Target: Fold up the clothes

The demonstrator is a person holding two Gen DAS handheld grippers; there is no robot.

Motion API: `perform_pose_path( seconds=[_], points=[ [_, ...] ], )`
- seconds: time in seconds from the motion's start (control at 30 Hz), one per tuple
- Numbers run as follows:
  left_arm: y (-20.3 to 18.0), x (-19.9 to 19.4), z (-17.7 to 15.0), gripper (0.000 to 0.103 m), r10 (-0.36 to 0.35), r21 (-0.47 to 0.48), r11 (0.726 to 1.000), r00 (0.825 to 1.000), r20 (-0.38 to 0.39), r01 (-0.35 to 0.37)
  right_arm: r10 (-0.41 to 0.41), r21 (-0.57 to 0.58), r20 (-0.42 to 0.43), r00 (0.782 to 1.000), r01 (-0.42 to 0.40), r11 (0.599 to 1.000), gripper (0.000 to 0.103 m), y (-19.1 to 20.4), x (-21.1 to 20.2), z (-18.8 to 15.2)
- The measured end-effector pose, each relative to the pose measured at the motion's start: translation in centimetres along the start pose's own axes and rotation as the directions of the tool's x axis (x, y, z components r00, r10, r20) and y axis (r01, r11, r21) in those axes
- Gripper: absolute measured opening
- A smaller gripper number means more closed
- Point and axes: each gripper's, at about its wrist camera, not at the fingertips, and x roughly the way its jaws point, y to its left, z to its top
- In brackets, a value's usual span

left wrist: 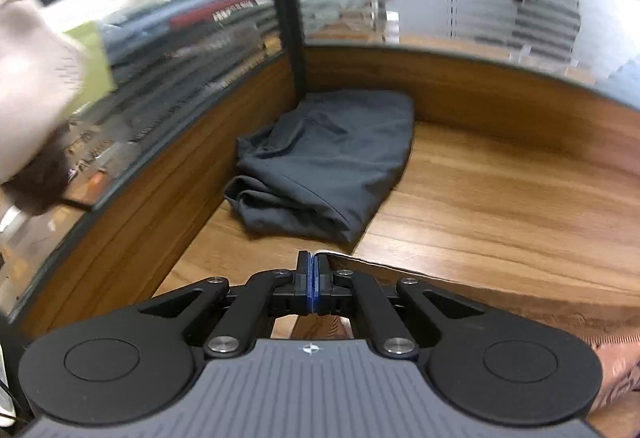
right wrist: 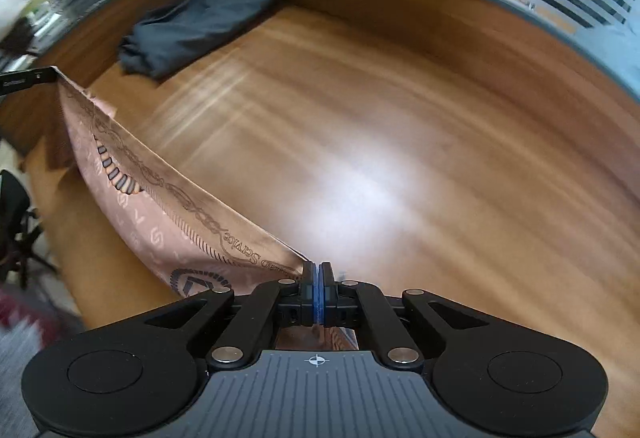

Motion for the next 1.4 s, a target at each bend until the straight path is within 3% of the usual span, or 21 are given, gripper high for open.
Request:
perform_pose_path(
  seconds=[0.17,0.33,0.37,0.47,0.5,0.53,0.6,0.77,1.1,1.4],
  points=[
    [-1.7,5.1,1.4,0.001,0.024,0.046,0.999,0.999,-0.044,-0.022,-0.017,0.008,-0.031,0.999,0.018,1.000,0.003,-1.6,4.6,1.9],
    [-3.0,8.6,2.2,0.006,0.032,0.094,0.995,0.997,-0.075,-0.025,-0.028,0.002,-0.079,0.997,0.028,1.000,0.005,-2.6,7.9,2.3],
    [-3.2,9.0,2.4,0.011,0.033,0.098,0.995,0.996,-0.079,-0.025,-0.032,0.002,-0.081,0.996,0.032,0.999,0.006,-2.8,8.1,2.3],
    [-3.6,9.4,2.9,0.028,0.028,0.091,0.996,0.996,-0.084,-0.020,-0.047,0.010,-0.080,0.996,0.048,0.999,0.020,-3.4,8.1,2.4],
    [-3.6,9.2,3.0,0.034,0.023,0.085,0.996,0.997,-0.076,-0.016,-0.054,0.018,-0.073,0.996,0.056,0.998,0.034,-3.7,7.8,2.3],
    [-3.8,9.0,3.1,0.038,0.018,0.080,0.997,0.997,-0.069,-0.012,-0.061,0.035,-0.060,0.996,0.063,0.997,0.040,-4.2,7.1,2.0],
    [-4.1,8.4,3.2,0.050,0.008,0.073,0.997,0.998,-0.062,-0.003,-0.070,0.076,-0.045,0.996,0.074,0.994,0.040,-5.2,5.5,0.8],
    [-5.8,6.4,2.7,0.061,-0.049,0.064,0.997,0.997,-0.068,0.053,-0.119,0.168,-0.042,0.992,0.125,0.978,0.040,-8.0,1.4,-3.8],
    [-13.8,2.3,-1.5,0.064,-0.195,0.161,0.964,0.974,-0.113,0.212,-0.200,0.236,-0.110,0.974,0.221,0.946,0.046,-11.2,-3.7,-16.1],
    [-22.1,-2.9,-5.5,0.068,-0.248,0.188,0.944,0.959,-0.140,0.272,-0.219,0.156,-0.059,0.974,0.225,0.962,0.051,-14.3,-5.1,-22.2]
  ],
)
